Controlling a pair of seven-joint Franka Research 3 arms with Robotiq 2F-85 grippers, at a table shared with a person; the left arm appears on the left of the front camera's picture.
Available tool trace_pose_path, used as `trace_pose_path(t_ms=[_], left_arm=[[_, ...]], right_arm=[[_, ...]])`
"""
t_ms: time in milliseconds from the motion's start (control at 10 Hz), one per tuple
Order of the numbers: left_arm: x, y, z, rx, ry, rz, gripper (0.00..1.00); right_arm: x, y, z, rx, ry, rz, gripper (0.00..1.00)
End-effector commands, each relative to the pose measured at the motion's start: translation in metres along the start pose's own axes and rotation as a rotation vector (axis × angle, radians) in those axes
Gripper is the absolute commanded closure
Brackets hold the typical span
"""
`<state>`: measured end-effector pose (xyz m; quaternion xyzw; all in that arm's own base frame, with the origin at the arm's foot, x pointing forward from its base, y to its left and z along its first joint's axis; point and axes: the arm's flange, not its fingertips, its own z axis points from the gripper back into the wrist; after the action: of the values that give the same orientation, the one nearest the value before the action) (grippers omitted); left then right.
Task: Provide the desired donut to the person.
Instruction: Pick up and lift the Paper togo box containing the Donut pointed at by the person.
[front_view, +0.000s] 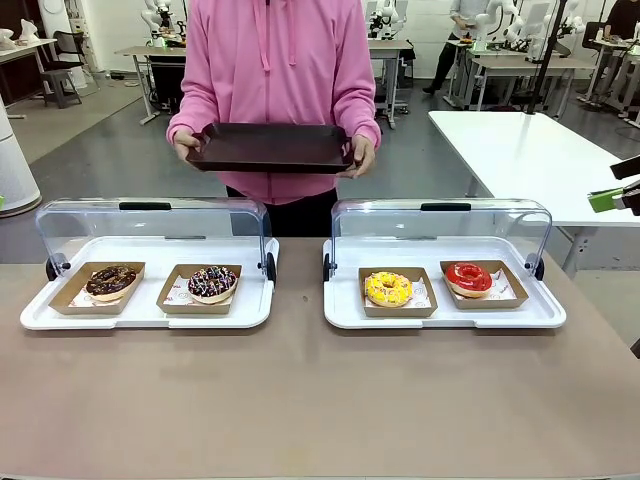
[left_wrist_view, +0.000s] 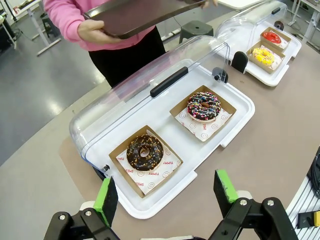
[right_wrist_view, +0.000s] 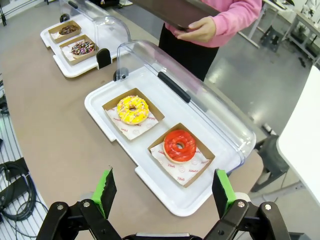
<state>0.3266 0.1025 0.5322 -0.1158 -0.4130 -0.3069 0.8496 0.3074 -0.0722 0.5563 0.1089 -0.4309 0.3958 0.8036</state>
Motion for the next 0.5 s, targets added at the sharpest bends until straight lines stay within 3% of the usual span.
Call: trace_pose_path(t_ms=[0,400], left_arm=[[-0.0004,0.0007,-0.0001,0.001,0.001,-0.003,0.0],[-0.0004,0.0007,-0.0001,0.001,0.001,-0.003,0.0]], right_arm=[[0.0002,0.0,-0.0013,0.004,-0.002,-0.004,0.0],[0.0002,0.0,-0.0013,0.004,-0.002,-0.004,0.0]])
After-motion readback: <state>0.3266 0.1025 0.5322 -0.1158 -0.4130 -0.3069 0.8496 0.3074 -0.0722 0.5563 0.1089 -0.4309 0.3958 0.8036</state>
